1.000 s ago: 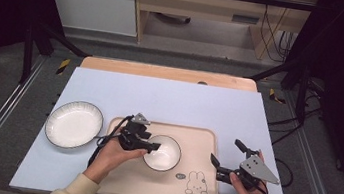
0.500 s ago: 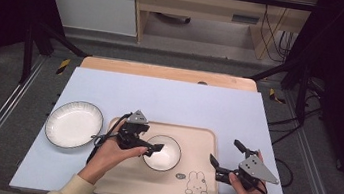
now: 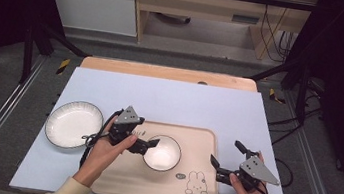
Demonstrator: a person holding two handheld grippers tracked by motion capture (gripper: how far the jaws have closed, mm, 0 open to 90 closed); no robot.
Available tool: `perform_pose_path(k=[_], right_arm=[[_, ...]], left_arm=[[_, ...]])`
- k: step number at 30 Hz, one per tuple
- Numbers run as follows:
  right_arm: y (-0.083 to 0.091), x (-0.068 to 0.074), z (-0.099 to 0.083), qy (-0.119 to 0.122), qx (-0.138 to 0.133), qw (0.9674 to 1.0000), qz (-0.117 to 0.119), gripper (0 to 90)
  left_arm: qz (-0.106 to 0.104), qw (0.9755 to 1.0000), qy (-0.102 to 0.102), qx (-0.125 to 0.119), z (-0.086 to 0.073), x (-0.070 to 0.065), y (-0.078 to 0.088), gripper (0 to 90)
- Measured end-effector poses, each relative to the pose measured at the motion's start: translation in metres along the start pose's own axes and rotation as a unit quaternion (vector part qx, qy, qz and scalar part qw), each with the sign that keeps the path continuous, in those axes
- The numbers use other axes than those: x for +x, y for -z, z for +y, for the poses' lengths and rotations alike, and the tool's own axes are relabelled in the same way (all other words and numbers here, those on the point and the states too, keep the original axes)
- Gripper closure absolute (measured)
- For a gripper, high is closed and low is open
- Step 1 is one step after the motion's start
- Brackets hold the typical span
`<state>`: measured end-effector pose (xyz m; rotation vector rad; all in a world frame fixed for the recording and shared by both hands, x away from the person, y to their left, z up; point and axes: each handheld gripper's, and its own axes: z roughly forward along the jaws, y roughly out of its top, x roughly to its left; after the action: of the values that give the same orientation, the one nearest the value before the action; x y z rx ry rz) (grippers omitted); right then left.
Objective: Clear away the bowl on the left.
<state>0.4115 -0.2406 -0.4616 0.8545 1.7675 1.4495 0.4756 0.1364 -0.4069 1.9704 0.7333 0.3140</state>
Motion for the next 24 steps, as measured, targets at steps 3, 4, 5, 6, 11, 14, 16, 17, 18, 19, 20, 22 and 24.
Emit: perform_pose_path(k=[3, 4, 5, 6, 11, 14, 16, 17, 18, 19, 20, 22, 24], right_arm=[[0.0, 0.0, 0.0, 0.0, -0.002, 1.0, -0.001, 5.7], [0.0, 0.0, 0.0, -0.001, -0.002, 1.0, -0.001, 5.7], [0.001, 0.0, 0.0, 0.0, -0.002, 1.0, -0.001, 5.6], [0.001, 0.0, 0.0, 0.0, -0.003, 1.0, -0.001, 5.7], [0.0, 0.0, 0.0, -0.001, 0.001, 1.0, -0.001, 5.6], [-0.001, 0.001, 0.0, 0.0, 0.001, 1.0, -0.001, 5.6], [0.0, 0.001, 0.0, -0.001, 0.001, 1.0, -0.001, 5.5], [0.0, 0.0, 0.0, 0.0, 0.0, 1.0, -0.002, 5.5], [0.0, 0.0, 0.0, 0.0, 0.0, 1.0, -0.002, 5.5], [0.0, 0.0, 0.0, 0.0, -0.001, 1.0, -0.002, 5.5], [0.0, 0.0, 0.0, 0.0, -0.002, 1.0, -0.002, 5.5], [0.0, 0.0, 0.0, 0.0, -0.002, 1.0, -0.002, 5.5], [0.0, 0.0, 0.0, 0.0, -0.002, 1.0, -0.001, 5.5]], left_arm=[[0.009, 1.0, 0.001, 0.004, 0.0, 0.0, 0.003, 7.3], [0.013, 0.9999, 0.003, 0.008, 0.0, 0.0, 0.004, 7.7], [0.016, 0.9998, 0.002, 0.008, 0.0, 0.001, 0.005, 7.7], [0.018, 0.9998, 0.0, 0.008, -0.001, 0.001, 0.007, 7.7], [0.026, 0.9996, -0.004, 0.0, -0.005, 0.004, 0.015, 7.7], [0.03, 0.9995, -0.001, -0.005, -0.008, 0.008, 0.02, 7.6], [0.032, 0.9995, 0.002, -0.008, -0.01, 0.009, 0.023, 7.6], [0.035, 0.9993, 0.002, -0.013, -0.012, 0.011, 0.027, 7.6], [0.035, 0.9993, 0.002, -0.013, -0.012, 0.011, 0.027, 7.5], [0.038, 0.9991, 0.004, -0.017, -0.014, 0.013, 0.03, 7.5], [0.039, 0.999, 0.005, -0.019, -0.015, 0.014, 0.032, 7.5], [0.041, 0.999, 0.002, -0.02, -0.018, 0.016, 0.034, 7.5], [0.043, 0.9988, 0.001, -0.023, -0.021, 0.018, 0.036, 7.5]])
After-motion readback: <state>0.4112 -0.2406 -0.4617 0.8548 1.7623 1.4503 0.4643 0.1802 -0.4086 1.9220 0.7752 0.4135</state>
